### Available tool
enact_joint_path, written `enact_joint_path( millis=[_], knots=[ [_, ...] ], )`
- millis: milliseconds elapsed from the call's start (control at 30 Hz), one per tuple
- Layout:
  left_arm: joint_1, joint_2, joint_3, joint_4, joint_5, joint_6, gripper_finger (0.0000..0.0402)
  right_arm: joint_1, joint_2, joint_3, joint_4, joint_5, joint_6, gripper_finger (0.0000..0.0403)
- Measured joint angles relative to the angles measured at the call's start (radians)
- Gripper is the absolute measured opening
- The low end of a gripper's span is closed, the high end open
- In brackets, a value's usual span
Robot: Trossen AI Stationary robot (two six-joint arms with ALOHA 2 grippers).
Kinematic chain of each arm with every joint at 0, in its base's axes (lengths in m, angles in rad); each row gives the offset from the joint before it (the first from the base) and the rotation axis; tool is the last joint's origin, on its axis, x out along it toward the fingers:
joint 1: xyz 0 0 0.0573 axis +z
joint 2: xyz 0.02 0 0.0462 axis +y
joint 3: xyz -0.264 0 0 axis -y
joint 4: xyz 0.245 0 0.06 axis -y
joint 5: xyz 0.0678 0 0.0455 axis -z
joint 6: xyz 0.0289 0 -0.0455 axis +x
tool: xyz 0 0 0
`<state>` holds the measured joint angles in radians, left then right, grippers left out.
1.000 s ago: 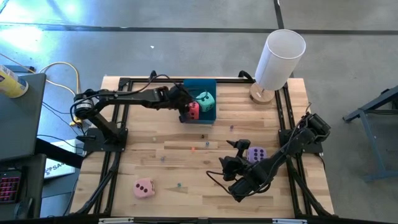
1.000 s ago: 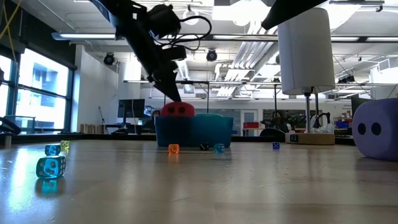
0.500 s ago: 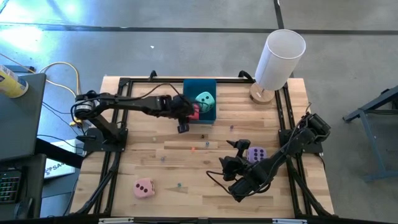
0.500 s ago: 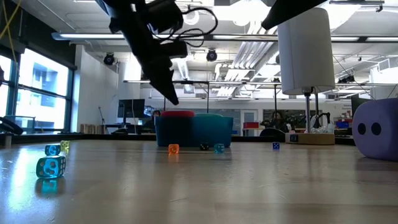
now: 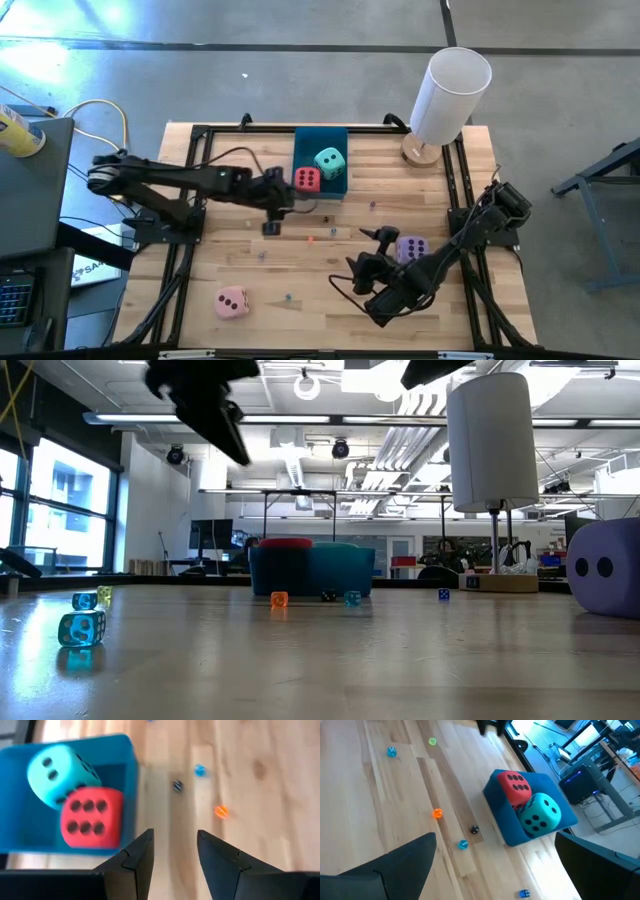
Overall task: Pick & Place Dice
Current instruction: Put the small blue die into the blue bin
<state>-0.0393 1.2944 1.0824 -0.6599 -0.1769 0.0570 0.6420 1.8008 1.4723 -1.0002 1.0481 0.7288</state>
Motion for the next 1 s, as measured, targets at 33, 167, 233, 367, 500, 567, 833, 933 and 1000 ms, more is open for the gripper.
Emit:
enact_joint_path(
  millis=[33,167,233,367,500,567,833,933,1000],
  knots=[
    [-0.014,-0.02,0.0,-0.037,0.009,-0.013,0.0142,-0.005,0.0,0.0,0.002,-0.001,0.0,0.04],
    [-0.052,-0.094,-0.019,-0.135,0.063,-0.035,0.0142,-0.03,0.0,0.0,-0.005,-0.011,0.004,0.04],
    [-0.063,-0.128,-0.038,-0.16,0.072,-0.058,0.0142,-0.038,0.0,0.0,-0.015,-0.005,0.007,0.04],
    [-0.06,-0.21,-0.115,-0.17,0.073,-0.105,0.0142,-0.036,0.0,0.0,-0.069,0.038,0.011,0.04],
    [-0.04,-0.291,-0.243,-0.103,0.071,-0.144,0.0142,-0.015,-0.001,0.0,-0.17,0.049,0.056,0.04],
    [-0.031,-0.325,-0.308,-0.044,0.071,-0.168,0.0142,-0.009,-0.002,0.0,-0.247,0.044,0.12,0.04],
    [-0.041,-0.377,-0.468,0.134,0.107,-0.195,0.0142,0.005,-0.04,0.0,-0.566,-0.08,0.453,0.04],
    [-0.053,-0.378,-0.492,0.173,0.108,-0.191,0.0142,0.01,-0.106,-0.025,-0.544,-0.139,0.389,0.04],
    [-0.056,-0.378,-0.499,0.183,0.107,-0.19,0.0142,0.016,-0.168,-0.065,-0.516,-0.156,0.362,0.04]
  ],
)
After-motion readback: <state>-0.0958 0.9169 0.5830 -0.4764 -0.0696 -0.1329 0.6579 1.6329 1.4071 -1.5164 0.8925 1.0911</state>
